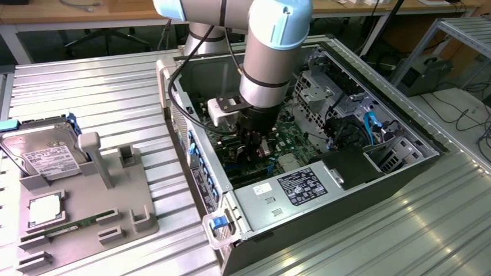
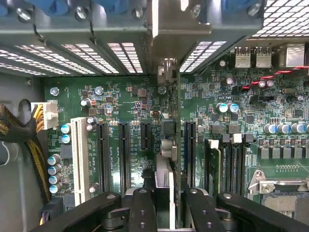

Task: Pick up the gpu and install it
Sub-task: 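Insert the gpu into the slot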

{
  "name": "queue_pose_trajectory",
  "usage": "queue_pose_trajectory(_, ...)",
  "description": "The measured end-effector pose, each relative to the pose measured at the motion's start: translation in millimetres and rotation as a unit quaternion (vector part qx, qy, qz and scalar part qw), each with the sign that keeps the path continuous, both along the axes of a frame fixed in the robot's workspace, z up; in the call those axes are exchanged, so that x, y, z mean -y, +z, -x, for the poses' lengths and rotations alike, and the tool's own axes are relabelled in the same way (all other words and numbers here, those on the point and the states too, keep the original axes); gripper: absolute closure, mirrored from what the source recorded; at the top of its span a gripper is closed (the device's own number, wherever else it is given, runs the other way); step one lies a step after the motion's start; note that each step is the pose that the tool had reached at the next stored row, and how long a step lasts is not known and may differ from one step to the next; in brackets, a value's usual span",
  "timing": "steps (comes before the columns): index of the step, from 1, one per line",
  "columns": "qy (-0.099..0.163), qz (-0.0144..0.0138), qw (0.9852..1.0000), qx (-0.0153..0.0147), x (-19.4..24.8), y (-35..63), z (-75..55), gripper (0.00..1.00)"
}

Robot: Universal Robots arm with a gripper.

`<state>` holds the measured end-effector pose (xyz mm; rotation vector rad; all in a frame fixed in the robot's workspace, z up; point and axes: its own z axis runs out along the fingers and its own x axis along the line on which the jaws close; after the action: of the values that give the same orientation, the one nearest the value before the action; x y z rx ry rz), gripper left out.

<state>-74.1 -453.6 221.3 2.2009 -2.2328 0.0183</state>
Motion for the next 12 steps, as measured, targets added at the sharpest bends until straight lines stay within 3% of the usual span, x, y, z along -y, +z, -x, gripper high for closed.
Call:
queue_pose_trajectory(5, 0.000, 0.0000, 1.0000, 0.0000, 0.0, 0.0, 0.1, 0.72)
queue_pose_trajectory(7, 0.000, -0.0014, 1.0000, 0.0006, -0.3, -1.1, 0.0, 0.71)
queue_pose_trajectory(8, 0.000, -0.0005, 1.0000, 0.0003, -0.2, -0.5, 0.0, 0.71)
queue_pose_trajectory(9, 0.000, 0.0003, 1.0000, 0.0000, 0.0, 0.2, 0.1, 0.65)
queue_pose_trajectory(12, 0.000, -0.0001, 1.0000, 0.0022, 0.0, 2.5, 0.1, 0.65)
